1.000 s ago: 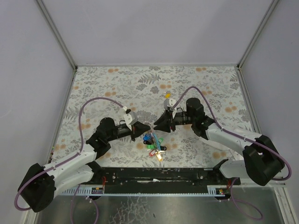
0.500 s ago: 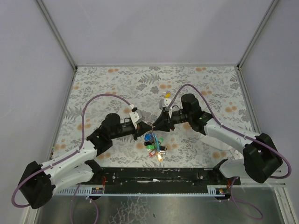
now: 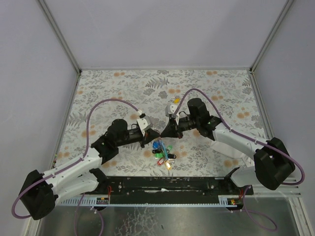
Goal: Put the keys on the keyring
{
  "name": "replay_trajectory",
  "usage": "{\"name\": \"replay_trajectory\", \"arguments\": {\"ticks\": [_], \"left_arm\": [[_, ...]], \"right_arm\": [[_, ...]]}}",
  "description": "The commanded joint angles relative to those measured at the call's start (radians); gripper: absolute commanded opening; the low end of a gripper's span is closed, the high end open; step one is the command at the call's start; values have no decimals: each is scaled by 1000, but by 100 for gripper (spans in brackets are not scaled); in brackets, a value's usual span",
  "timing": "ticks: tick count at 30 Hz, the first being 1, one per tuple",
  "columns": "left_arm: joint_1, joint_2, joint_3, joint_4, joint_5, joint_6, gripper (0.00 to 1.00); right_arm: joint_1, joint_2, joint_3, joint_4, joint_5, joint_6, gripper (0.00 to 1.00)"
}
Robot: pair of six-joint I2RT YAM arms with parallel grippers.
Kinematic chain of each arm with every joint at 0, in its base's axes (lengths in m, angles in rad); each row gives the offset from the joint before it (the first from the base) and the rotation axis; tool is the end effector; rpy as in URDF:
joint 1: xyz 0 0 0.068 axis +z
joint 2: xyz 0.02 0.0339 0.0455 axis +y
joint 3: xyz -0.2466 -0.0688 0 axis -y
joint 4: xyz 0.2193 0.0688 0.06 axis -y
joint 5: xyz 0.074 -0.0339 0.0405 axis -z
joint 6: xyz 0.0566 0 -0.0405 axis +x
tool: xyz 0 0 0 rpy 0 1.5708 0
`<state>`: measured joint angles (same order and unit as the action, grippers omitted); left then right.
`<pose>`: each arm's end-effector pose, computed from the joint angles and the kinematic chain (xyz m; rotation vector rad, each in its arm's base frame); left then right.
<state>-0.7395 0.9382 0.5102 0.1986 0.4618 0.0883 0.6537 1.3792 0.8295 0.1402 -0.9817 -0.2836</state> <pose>0.1456 -0.1669 0.2476 1.0494 1.5395 -0.8728 0.2001 0.2126 0.2502 -1.4242 1.3669 1.2035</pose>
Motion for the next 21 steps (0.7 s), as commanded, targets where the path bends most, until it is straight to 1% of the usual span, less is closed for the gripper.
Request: {"name": "replay_trajectory", "arguments": {"ticks": [1, 7, 9, 14, 16, 18, 21], "left_arm": [[-10, -44, -20, 96, -31, -31, 4], [-8, -167, -155, 260, -154, -116, 22], [-7, -215, -201, 313, -177, -145, 23], [-6, -326, -310, 412, -245, -224, 25], [-1, -355, -353, 455, -247, -257, 27], [5, -359, -378, 505, -233, -291, 28], [14, -322, -395, 567, -197, -330, 29]], "right_arm": [[18, -16, 12, 55, -11, 17, 0], [17, -48, -57, 191, 17, 103, 0], [18, -59, -82, 243, 17, 137, 0], [18, -83, -167, 445, 28, 261, 0], [18, -85, -190, 504, 31, 300, 0], [18, -82, -205, 556, 27, 334, 0], [18, -72, -235, 661, 29, 400, 0]]}}
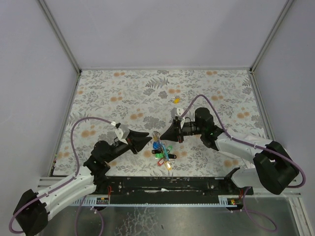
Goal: Put the keys on the keyring
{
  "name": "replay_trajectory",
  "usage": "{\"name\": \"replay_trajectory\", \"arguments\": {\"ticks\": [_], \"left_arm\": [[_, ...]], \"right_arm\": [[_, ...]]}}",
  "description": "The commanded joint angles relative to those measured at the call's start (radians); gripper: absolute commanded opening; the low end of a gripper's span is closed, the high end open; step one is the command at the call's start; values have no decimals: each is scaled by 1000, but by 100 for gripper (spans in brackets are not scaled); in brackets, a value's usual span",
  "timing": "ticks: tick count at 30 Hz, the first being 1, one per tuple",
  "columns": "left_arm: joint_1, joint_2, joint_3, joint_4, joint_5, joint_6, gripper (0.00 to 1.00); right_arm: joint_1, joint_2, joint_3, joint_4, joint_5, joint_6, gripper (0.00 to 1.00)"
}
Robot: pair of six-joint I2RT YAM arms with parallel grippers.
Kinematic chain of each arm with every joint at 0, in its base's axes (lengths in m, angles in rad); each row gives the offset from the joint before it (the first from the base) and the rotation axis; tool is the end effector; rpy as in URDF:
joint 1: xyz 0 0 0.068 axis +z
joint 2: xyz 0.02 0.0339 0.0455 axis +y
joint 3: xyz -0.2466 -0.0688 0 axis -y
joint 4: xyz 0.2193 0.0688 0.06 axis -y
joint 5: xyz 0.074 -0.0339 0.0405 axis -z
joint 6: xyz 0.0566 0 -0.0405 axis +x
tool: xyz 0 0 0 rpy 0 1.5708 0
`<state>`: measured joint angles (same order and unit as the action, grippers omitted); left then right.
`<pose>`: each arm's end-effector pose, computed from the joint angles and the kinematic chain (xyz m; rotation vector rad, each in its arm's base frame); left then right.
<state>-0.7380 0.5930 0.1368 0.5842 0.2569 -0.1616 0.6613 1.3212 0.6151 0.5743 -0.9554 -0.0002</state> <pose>0.1135 -0.1227 0.2250 0.6365 1.3734 -0.9146 0.1852 0.2027 0.2418 -1.2497 1.3239 1.2834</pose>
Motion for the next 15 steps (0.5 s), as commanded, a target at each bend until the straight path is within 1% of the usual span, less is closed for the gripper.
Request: {"name": "replay_trajectory", "arguments": {"ticks": [1, 5, 15], "left_arm": [[16, 40, -24, 203, 23, -91, 29], [23, 98, -33, 280, 64, -120, 30], [44, 218, -22, 353, 179, -136, 33]], "right_arm": [[11, -11, -29, 256, 9, 133, 0], [11, 4, -57, 353, 15, 193, 0], [11, 46, -75, 418, -2, 213, 0]]}}
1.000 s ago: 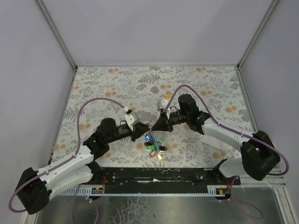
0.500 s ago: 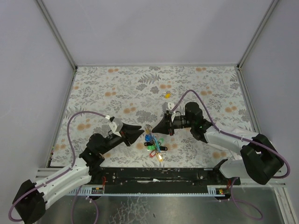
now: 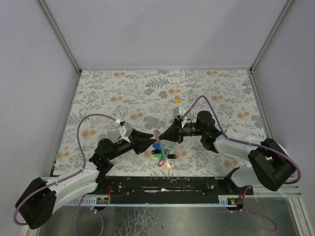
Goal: Put the keys on the keyring
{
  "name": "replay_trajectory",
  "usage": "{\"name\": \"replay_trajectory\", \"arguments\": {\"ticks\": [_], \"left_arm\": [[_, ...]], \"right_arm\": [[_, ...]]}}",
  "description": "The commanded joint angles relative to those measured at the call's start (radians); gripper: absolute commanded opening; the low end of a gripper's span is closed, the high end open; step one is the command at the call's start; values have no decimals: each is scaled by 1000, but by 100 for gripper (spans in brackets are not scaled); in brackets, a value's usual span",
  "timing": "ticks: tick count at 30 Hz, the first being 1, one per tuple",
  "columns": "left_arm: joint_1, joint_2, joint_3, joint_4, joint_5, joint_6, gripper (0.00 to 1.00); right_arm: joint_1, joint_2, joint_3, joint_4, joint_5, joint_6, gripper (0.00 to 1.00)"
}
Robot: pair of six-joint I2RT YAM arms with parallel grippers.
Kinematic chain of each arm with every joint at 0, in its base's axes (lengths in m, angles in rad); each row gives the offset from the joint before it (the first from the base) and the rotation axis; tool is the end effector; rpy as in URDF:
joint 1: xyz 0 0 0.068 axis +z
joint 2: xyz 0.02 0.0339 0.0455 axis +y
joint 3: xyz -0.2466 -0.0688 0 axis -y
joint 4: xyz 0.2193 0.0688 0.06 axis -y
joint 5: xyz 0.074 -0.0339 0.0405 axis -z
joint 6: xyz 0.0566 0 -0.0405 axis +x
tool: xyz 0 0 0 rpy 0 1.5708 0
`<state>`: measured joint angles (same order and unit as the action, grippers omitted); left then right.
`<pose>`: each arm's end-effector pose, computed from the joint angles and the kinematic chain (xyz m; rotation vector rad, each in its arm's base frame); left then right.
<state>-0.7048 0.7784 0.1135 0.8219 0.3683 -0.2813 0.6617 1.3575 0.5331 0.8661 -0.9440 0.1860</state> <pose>0.1233 -0.1317 0.2184 0.6261 1.3780 -1.0621 0.1832 0.2008 0.2387 -1.1443 1.2866 1.3590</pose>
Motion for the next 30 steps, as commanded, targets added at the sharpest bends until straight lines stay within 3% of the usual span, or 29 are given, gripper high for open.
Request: {"name": "replay_trajectory", "arguments": {"ticks": [1, 8, 14, 26, 30], "left_arm": [[13, 42, 5, 113, 73, -12, 33], [29, 83, 26, 118, 94, -3, 33], [31, 120, 61, 109, 138, 14, 32], [39, 53, 57, -24, 131, 74, 32], [41, 47, 64, -35, 131, 91, 32]], "right_arm": [[10, 16, 8, 133, -18, 30, 0], [10, 23, 17, 128, -47, 18, 0], [10, 5, 8, 61, -49, -86, 0], [10, -95, -19, -72, -38, -682, 0], [10, -97, -25, -97, -18, -797, 0]]}}
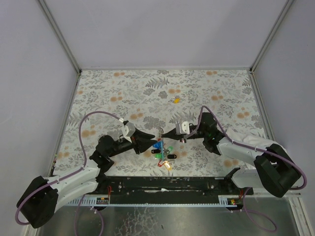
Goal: Put the keys on the keyring
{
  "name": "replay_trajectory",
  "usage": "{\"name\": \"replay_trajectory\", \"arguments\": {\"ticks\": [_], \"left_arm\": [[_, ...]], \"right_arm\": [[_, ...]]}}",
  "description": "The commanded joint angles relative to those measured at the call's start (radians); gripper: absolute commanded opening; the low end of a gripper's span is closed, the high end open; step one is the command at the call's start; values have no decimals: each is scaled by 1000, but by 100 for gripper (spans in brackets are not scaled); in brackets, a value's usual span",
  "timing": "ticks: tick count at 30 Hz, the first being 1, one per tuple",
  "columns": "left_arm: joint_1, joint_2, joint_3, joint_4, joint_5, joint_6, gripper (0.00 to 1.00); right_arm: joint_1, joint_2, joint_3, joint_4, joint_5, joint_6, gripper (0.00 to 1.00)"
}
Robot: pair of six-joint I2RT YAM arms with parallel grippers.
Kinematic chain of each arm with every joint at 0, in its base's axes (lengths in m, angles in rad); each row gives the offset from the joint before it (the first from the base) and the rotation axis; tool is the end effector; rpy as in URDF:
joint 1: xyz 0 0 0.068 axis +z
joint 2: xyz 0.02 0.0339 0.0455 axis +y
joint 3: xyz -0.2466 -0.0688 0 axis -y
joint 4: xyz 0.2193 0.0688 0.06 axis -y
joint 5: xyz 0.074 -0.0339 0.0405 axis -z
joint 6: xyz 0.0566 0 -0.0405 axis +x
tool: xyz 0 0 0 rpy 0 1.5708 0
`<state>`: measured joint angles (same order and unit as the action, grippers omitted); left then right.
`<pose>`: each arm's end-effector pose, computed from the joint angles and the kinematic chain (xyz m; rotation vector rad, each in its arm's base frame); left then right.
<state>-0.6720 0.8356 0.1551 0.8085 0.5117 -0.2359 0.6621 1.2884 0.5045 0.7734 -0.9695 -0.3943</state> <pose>0.1276 -0.1369 0.2208 0.7569 1.3623 -1.0959 0.1724 0.1936 0.2369 -1.4070 0.8863 0.9645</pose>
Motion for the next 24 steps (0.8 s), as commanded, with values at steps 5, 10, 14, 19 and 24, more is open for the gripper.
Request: {"name": "replay_trajectory", "arguments": {"ticks": [5, 10, 14, 19, 24], "left_arm": [[8, 11, 32, -33, 0, 84, 35], [9, 48, 60, -78, -20, 98, 56], [8, 73, 82, -94, -21, 114, 60], [7, 86, -47, 202, -83, 79, 61], [6, 68, -21, 106, 17, 224, 65]], "right_arm": [[34, -39, 2, -68, 10, -336, 0], [55, -70, 35, -208, 45, -430, 0], [60, -95, 40, -237, 52, -451, 0], [60, -111, 39, -237, 40, -447, 0], [60, -107, 43, -219, 12, -426, 0]]}}
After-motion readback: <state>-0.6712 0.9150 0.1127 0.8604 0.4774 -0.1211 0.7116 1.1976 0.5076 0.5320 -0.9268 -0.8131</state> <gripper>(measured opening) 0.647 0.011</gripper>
